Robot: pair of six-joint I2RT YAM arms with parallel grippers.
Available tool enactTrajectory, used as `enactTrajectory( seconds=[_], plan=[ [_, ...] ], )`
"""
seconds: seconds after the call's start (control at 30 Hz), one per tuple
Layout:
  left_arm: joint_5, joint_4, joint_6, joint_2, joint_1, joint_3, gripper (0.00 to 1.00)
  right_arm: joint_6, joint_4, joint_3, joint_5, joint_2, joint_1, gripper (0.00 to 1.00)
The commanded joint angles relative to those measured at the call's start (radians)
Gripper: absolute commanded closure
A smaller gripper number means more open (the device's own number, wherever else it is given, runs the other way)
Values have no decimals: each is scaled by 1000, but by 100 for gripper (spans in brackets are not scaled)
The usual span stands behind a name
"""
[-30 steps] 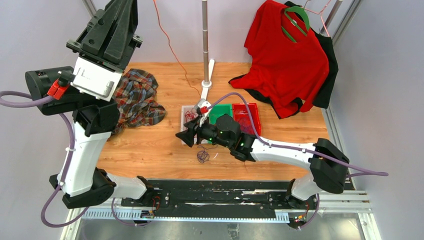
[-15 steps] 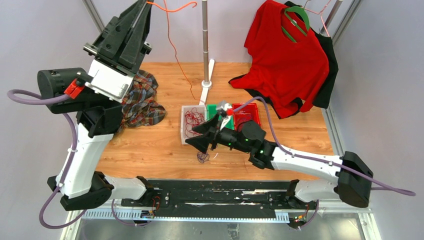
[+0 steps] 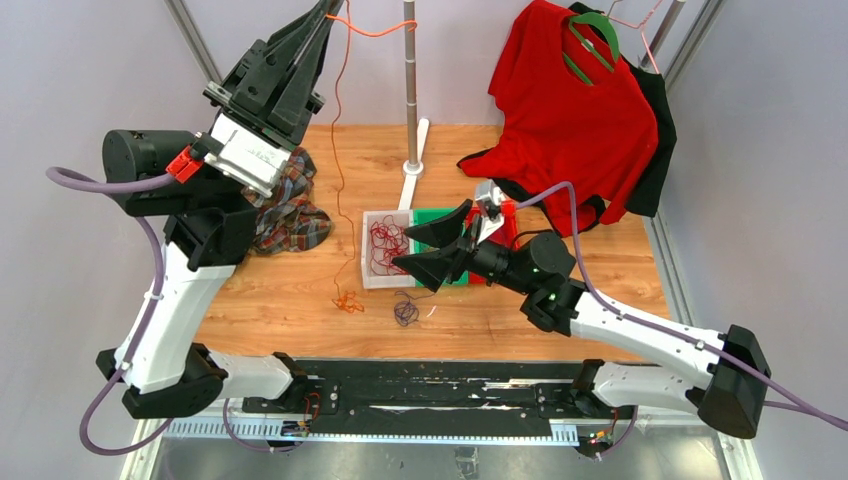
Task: Untangle the cables
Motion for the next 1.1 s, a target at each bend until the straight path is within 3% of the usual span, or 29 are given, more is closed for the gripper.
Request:
enactTrajectory(
  seconds=[0.0,0.3,0.43,0.5,0.57,0.63,0.67,0.73,0.77,0.83,0.93,1.07],
  plan=[
    [1,8,9,-19,-11,-1,100,-92,-23,75,-106,61,-9,32],
    [-1,8,6,-26,-11,15,100,-183,-97,136,-49,216,-13,41],
    [-10,7,1,-42,-11,-7,100,-202,-98,121,7,215,-13,87],
    [-20,-11,5,-64,-11,-41,100,-201,-91,99,61,189,-13,98],
    [-22,-12,25,-87,-11,-82,100,-212,-92,72,110,156,-13,99],
    [-23,-12,31,-93,-11,-90,100,-218,-115,61,130,128,-13,97],
    [-23,-12,30,-92,-11,-84,100,-216,-149,74,131,120,-13,91],
    [-22,-13,28,-83,-11,-69,100,-217,-242,109,111,106,-13,72],
    [-19,-16,27,-78,-11,-61,100,-221,-279,121,95,94,-13,57],
    [-16,-16,25,-72,-11,-51,100,-226,-319,110,88,43,-13,42],
    [-4,-18,20,-71,-11,-46,100,-231,-313,58,118,-59,-13,35],
    [-2,-21,16,-71,-11,-41,100,-218,-346,49,78,-91,-13,33]
  ],
)
